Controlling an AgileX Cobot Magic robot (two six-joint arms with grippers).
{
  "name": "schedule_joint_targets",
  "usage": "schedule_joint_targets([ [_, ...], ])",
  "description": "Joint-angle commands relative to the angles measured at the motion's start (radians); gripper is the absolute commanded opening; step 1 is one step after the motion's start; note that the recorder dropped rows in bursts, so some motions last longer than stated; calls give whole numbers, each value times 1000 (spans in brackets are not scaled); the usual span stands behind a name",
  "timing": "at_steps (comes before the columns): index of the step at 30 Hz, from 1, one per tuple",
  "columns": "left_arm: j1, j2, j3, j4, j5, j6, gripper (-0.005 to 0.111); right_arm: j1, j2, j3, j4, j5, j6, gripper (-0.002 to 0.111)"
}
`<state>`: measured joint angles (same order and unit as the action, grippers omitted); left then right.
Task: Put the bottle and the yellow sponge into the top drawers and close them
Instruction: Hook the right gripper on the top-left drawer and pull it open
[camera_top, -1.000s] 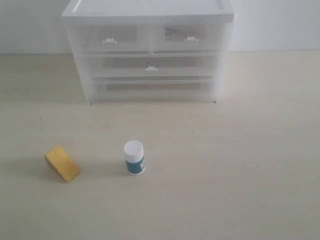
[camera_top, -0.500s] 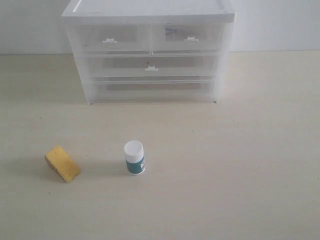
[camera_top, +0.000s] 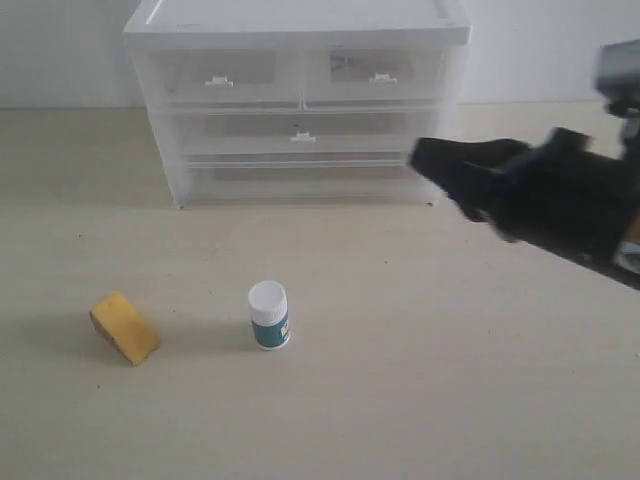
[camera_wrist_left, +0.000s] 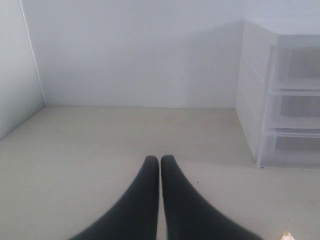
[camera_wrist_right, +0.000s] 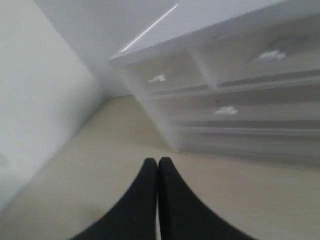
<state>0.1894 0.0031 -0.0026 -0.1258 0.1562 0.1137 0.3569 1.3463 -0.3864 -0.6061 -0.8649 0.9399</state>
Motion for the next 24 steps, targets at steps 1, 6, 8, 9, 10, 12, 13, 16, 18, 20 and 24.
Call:
schedule_joint_targets([
  [1, 3, -3, 3, -8, 2, -8, 4, 87, 355, -202, -39, -297, 153, 0],
  [6, 3, -3, 3, -8, 2, -8, 4, 237, 719, -632, 70, -272, 589, 46],
  [8, 3, -3, 3, -8, 2, -8, 4, 254, 797, -752, 128, -246, 675, 56],
  [9, 3, -3, 3, -8, 2, -8, 4, 256, 825, -804, 160, -213, 707, 55],
  [10, 3, -3, 3, -8, 2, -8, 4, 256, 842, -834, 177, -181, 714, 55],
  [12, 3, -3, 3, -8, 2, -8, 4, 256, 871, -895, 206, -113, 732, 55],
  [13, 3, -3, 3, -8, 2, -8, 4, 256, 881, -926, 231, -81, 732, 55],
  [16, 3, -3, 3, -8, 2, -8, 4, 256, 890, -968, 282, -9, 730, 53],
  [18, 3, -3, 3, -8, 2, -8, 4, 256, 890, -986, 310, 38, 725, 38],
  [20, 3, -3, 3, -8, 2, -8, 4, 256, 890, -995, 329, 57, 723, 22],
  [24, 3, -3, 3, -8, 2, -8, 4, 256, 890, -1002, 350, 55, 707, 0],
])
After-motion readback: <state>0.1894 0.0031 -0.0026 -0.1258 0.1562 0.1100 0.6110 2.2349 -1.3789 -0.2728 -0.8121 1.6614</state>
